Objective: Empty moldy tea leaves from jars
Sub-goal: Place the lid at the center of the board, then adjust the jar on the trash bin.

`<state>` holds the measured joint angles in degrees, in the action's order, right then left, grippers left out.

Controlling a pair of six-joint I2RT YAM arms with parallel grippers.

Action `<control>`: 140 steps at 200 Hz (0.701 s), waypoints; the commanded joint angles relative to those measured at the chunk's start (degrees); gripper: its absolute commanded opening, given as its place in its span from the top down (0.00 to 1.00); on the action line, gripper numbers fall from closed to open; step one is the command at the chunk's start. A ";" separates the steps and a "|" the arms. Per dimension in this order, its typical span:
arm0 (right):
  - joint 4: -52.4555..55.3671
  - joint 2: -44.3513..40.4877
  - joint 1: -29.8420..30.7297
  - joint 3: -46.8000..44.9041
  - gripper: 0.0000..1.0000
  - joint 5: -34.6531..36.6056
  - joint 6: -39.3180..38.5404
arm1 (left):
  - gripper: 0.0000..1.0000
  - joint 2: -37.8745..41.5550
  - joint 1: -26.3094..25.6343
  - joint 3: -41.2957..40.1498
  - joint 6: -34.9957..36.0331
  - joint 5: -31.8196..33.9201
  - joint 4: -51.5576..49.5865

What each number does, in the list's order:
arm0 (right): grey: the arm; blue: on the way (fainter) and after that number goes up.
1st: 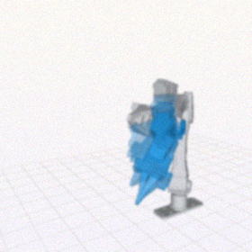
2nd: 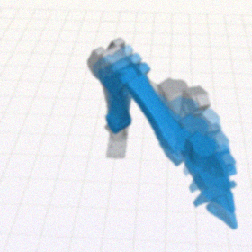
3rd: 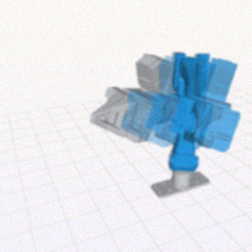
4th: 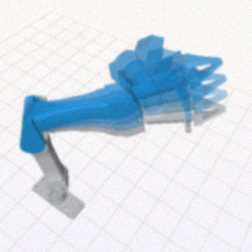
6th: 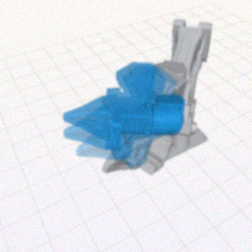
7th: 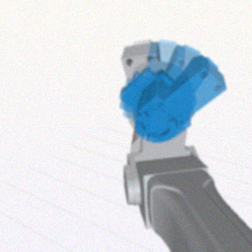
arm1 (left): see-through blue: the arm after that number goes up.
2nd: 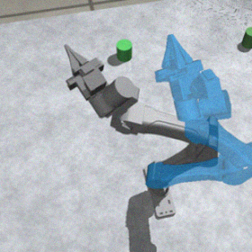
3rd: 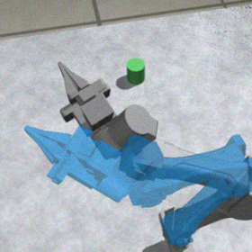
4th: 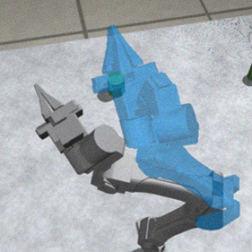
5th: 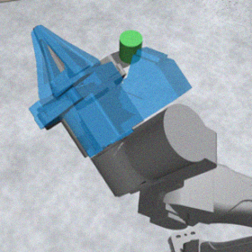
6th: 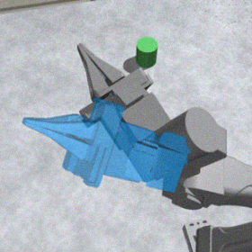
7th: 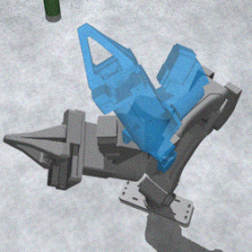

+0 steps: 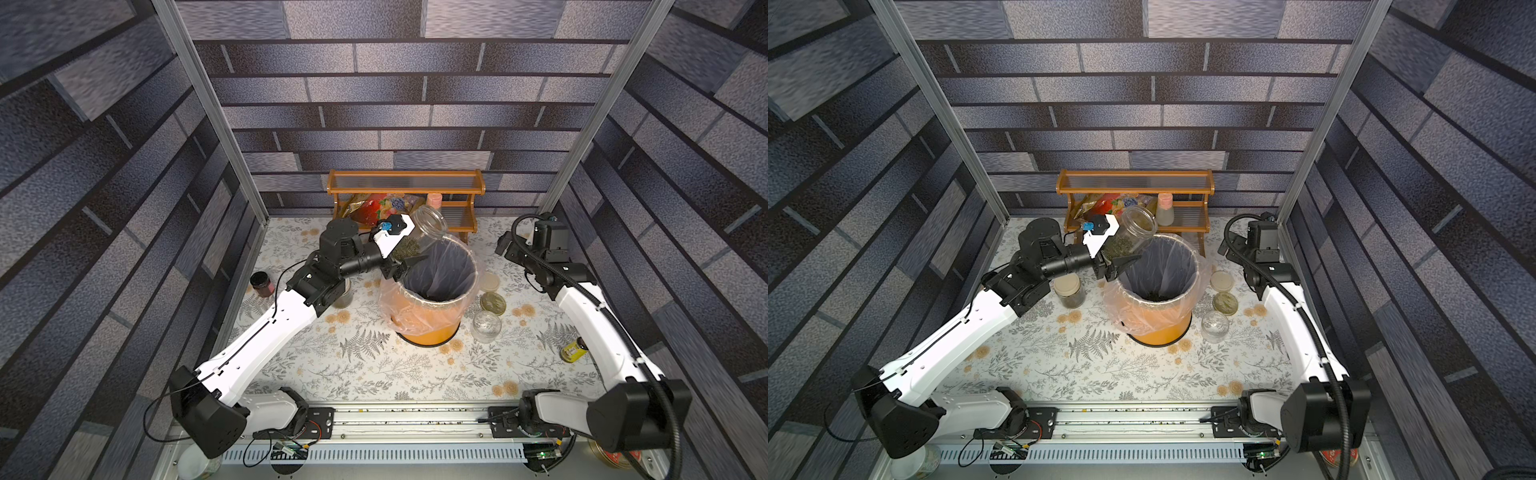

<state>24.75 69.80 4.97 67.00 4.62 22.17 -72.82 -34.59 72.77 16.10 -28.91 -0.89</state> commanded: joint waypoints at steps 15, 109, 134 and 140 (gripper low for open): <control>1.52 -5.93 0.04 5.02 0.02 -23.19 -3.43 | 0.66 -1.77 1.36 6.37 -3.66 -4.06 4.39; -17.09 -8.28 7.09 9.64 0.00 -51.45 3.60 | 0.65 -7.57 1.77 11.35 -16.86 -11.81 8.10; -17.59 -5.39 10.19 12.37 0.00 -50.90 3.10 | 0.65 -8.85 1.02 13.06 -17.87 -12.25 7.01; -17.84 -4.88 10.91 12.73 0.00 -50.77 2.69 | 0.64 -9.08 0.80 13.45 -18.20 -12.54 6.72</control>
<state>10.87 62.65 13.63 77.06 -43.68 24.53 -82.11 -33.01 81.97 1.17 -38.76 1.26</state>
